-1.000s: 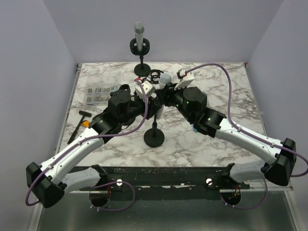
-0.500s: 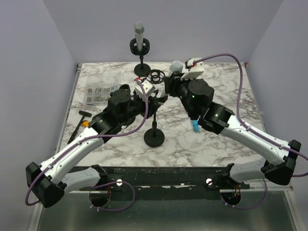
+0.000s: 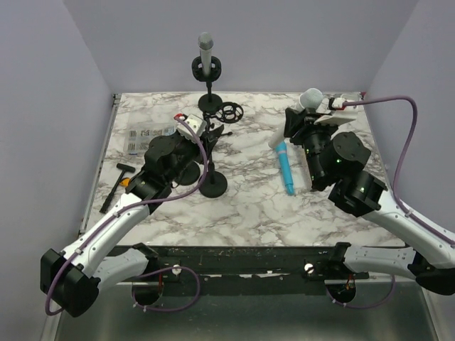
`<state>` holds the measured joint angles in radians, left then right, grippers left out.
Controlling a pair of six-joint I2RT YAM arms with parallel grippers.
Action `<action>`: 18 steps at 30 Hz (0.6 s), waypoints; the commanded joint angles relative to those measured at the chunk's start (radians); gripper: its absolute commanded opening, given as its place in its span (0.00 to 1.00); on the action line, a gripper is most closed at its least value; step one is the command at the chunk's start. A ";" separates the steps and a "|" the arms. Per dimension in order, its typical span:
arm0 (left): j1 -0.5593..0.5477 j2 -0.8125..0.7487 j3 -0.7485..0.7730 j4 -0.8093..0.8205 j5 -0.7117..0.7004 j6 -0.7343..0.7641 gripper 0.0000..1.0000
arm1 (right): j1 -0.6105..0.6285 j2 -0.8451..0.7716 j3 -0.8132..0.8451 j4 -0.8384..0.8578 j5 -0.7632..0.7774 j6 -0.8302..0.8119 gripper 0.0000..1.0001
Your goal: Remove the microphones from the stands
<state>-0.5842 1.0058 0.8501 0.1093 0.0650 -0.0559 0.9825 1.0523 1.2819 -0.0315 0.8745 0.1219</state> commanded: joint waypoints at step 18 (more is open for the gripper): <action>0.021 0.080 0.190 -0.168 0.080 -0.068 0.84 | -0.311 0.116 -0.117 -0.282 -0.072 0.077 0.20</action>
<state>-0.5659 1.0996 1.0065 -0.0032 0.0994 -0.1017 0.7601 1.1069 1.1282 -0.1692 0.8864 0.1543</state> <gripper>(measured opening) 0.757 0.451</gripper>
